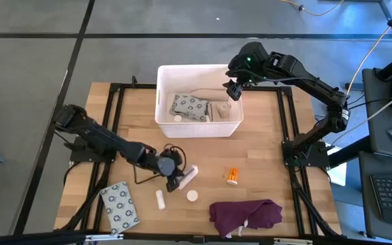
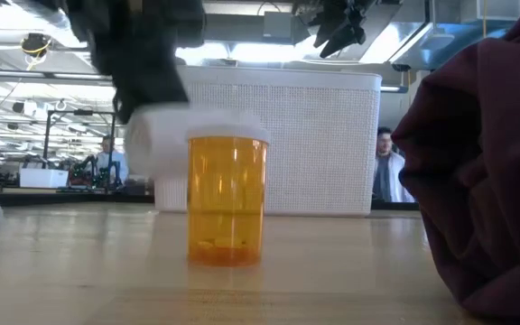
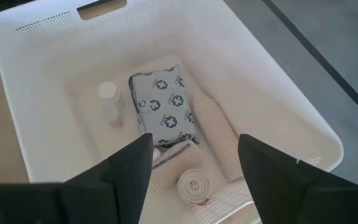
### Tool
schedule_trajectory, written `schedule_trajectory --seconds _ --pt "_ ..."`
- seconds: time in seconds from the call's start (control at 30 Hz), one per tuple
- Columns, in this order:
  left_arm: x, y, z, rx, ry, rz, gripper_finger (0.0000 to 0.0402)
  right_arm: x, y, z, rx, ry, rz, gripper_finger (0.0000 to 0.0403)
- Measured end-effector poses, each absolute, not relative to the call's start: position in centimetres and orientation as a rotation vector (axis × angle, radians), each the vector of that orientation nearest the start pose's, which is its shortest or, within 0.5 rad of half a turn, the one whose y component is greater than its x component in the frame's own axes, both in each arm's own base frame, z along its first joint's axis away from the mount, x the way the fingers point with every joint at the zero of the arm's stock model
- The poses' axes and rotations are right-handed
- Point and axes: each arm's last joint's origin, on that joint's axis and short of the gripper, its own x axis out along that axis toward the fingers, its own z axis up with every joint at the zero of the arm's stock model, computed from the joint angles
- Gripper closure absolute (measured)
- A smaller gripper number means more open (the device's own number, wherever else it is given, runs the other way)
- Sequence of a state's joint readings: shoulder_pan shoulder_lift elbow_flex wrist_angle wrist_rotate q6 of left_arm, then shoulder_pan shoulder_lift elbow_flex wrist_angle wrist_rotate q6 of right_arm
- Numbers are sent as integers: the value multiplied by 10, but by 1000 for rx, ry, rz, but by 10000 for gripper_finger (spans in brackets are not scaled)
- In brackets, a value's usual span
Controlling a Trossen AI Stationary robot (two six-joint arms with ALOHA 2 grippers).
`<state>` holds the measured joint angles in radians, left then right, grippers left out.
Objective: Pick & place medical supplies in basket/bin
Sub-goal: Put the light brown and blue bandage into the white bin
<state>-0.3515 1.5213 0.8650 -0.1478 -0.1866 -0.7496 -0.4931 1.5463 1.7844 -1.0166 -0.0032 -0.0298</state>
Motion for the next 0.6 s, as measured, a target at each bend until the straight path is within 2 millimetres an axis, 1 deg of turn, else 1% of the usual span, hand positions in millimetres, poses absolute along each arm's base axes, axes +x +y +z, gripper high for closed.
schedule_trajectory --seconds 0.07,0.13,0.23,0.3,0.37,0.43,0.47,0.53,0.6 --pt "284 -96 214 -502 717 128 399 269 -145 415 169 776 -453 166" --pt "279 -91 238 -499 635 119 399 269 -143 414 173 797 -447 166" --pt "270 -80 281 -470 476 95 399 268 -137 412 186 828 -434 166" --pt "263 -71 311 -440 372 94 399 269 -128 418 214 773 -393 166" --pt "257 -62 335 -393 287 102 399 266 -112 436 205 648 -329 166" --pt "251 -52 356 -342 216 122 399 259 -91 454 180 529 -282 166" --pt "249 -47 364 -319 192 134 399 255 -81 459 165 490 -266 166" --pt "247 -37 376 -282 177 165 399 245 -62 460 160 473 -232 166" --pt "246 -27 382 -261 206 191 399 236 -43 457 186 456 -180 166"
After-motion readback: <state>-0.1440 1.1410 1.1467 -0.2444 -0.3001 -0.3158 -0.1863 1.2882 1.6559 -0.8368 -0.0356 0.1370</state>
